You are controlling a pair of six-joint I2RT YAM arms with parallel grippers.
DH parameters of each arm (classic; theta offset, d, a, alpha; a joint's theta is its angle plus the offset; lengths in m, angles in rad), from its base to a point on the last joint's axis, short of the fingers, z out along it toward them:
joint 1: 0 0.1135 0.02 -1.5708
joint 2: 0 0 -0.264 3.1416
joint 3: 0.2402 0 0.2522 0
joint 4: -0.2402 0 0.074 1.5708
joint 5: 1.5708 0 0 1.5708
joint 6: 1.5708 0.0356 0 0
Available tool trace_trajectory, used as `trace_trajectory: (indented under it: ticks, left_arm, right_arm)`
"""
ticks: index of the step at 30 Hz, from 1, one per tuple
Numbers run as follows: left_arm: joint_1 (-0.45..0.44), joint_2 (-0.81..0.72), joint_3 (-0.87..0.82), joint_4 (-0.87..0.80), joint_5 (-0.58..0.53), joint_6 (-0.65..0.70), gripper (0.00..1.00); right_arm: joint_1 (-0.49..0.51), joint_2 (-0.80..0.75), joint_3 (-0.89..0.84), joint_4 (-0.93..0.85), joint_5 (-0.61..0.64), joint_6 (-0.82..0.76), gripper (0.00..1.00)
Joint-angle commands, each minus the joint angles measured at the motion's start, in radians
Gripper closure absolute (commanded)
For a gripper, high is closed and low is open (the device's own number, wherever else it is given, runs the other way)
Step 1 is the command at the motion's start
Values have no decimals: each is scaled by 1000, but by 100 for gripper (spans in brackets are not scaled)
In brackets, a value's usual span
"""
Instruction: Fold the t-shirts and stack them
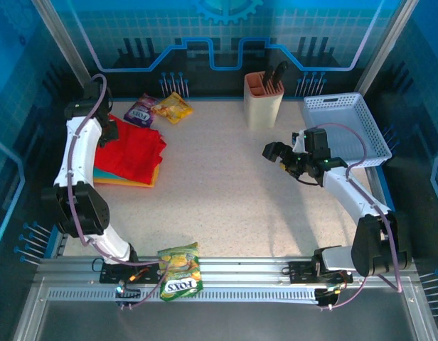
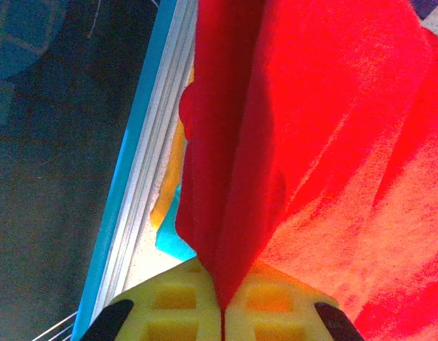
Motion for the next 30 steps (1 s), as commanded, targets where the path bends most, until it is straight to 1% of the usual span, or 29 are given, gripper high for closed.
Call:
trace_trajectory:
  ticks: [1,5,6,7,10,11,12,14,18,21,23,26,30]
  left_arm:
    - [33,24,1,18,8,-44,100]
    - [58,62,26,1,10,-52,100]
    - [63,72,29,-2,6,-54,99]
    - [69,83,32,-7,-1,-59,89]
    - [84,122,46,-39,-50,-80,22]
    - [86,132,50,-51,-69,-91,4]
    - [87,137,54,-58,-81,-99,1]
    - [86,129,59,-60,-79,-112,1]
    - [86,90,78,-65,-31,-120,1]
    - [82,49,86,-68,37,-126,1]
    - [72,8,77,-60,137,-133,1]
    - [29,-78,-9,23,245,-140,1]
    - [-6,-180,-174,178,312,-168,1]
  right_arm:
    - [-7,20,18,2,-18,-15,2]
    - [-6,22,31,-10,-13,-22,2]
    - [-6,20,31,-8,-12,-22,2]
    - [-6,21,32,-7,-13,-22,2]
    - [-6,22,34,-10,-14,-23,2]
    - [-6,22,36,-10,-15,-24,2]
    - [-6,21,36,-12,-15,-24,2]
    - [-7,18,37,-16,-12,-29,2]
    - [-6,13,46,-33,-2,-40,2]
    - [-7,7,49,-35,6,-45,2]
    - [-9,9,52,-39,12,-48,2]
    - [-9,7,69,-68,43,-73,2]
    - [-11,-17,93,-139,142,-153,0]
